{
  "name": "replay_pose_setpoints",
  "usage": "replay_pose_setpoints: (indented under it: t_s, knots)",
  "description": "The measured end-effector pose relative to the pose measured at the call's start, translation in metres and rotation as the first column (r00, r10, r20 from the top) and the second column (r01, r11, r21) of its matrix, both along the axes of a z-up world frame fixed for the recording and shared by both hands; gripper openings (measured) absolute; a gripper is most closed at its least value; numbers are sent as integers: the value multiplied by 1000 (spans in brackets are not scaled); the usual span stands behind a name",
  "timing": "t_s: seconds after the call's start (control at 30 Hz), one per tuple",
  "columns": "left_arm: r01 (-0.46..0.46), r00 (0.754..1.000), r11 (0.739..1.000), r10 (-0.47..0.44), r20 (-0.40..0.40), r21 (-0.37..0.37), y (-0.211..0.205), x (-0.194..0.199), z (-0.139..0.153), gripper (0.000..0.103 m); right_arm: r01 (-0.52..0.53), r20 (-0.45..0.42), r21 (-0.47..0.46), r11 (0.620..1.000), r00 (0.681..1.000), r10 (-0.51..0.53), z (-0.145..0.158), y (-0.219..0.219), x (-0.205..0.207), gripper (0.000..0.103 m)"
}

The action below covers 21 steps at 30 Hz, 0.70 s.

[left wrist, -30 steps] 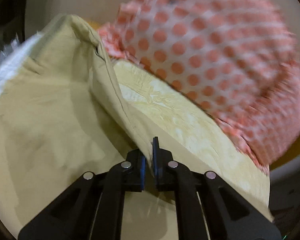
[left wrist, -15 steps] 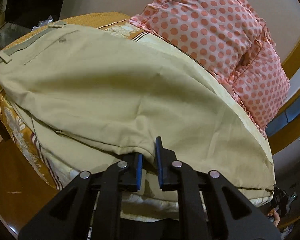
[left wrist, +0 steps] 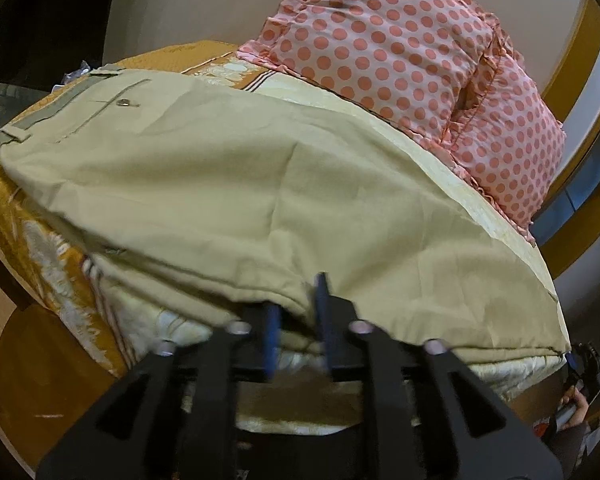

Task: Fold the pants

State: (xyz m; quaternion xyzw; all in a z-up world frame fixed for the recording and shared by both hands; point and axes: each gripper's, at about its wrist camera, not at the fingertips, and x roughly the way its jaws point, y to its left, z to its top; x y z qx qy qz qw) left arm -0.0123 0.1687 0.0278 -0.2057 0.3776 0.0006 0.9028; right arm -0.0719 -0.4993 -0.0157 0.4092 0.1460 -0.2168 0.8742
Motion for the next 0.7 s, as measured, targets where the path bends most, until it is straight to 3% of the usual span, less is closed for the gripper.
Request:
replay_pose_setpoints:
  t_s: [0.07,0.1,0.2,0.27,0.37,0.4,0.43,0.5,0.6,0.7]
  knots:
    - [-28,999,999,28,26,20,3,-11,7,63,44,-24,-12,999,999,-45,-2,-9,-2,49]
    - [-77,996,995,74,45,63,5,-20,13,68,39,-32,1,999,999,-39,-7,-13,1,48]
    - [-139,986,985,128,109,104,11,-34,27,72,30,-42,-50,998,999,-32,-10,-9,6,48]
    - [-166,976,980,148,161,106,15,-38,37,78,-33,-26,-41,999,999,32,-13,-1,12,44]
    - [-172,968,976,143,204,135,12,-29,45,82,-64,-26,-78,995,998,62,-13,10,15,44]
    - [-168,969,975,136,208,143,12,-23,45,82,-85,-8,-61,995,996,85,-16,10,16,35]
    - [-172,969,973,139,205,151,13,-18,43,83,-101,1,-48,994,995,101,-17,10,18,18]
    - [-188,971,970,160,180,151,19,-7,36,83,-128,7,-53,990,992,129,-19,8,24,6]
    - [-201,975,970,184,125,139,30,3,18,84,-163,13,-129,978,986,166,3,20,37,4]
    - [-198,977,969,183,111,145,32,5,4,84,-295,82,-230,928,944,320,51,65,64,4]
